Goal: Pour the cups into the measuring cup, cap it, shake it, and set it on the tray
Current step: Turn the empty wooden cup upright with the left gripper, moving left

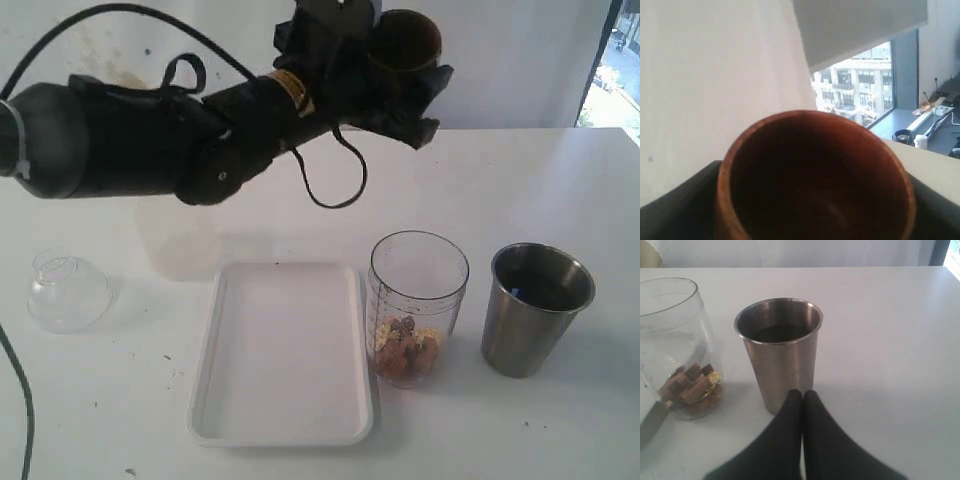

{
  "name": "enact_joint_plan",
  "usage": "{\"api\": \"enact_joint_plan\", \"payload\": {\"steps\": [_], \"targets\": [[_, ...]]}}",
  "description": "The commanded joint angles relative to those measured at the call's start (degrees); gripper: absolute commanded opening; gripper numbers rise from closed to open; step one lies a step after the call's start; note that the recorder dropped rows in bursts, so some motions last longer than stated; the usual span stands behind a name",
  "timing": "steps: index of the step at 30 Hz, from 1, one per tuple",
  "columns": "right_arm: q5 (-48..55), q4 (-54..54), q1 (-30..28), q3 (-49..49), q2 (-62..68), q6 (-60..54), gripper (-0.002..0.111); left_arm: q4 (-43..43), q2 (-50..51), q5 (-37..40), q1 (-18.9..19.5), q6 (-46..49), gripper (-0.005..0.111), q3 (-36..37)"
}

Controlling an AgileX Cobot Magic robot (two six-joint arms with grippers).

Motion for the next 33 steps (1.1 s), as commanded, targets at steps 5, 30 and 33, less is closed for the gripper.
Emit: {"api": "enact_joint_plan", "payload": {"steps": [5, 30, 33], "targets": [[-0.8, -0.1, -0.1, 0.3, -0.3, 0.0, 0.000, 6.6, 1.7, 12.3, 7.3, -18.6, 0.000, -5.1], [-0.8, -0.1, -0.1, 0.3, -0.3, 0.0, 0.000, 7.0, 2.7, -2.1, 7.5, -16.9, 0.000, 5.7], [-0.8, -0.1, -0.1, 0.3, -0.3, 0.0, 0.000, 5.1, 2.7, -3.2, 7.5, -15.9, 0.000, 6.7]]}}
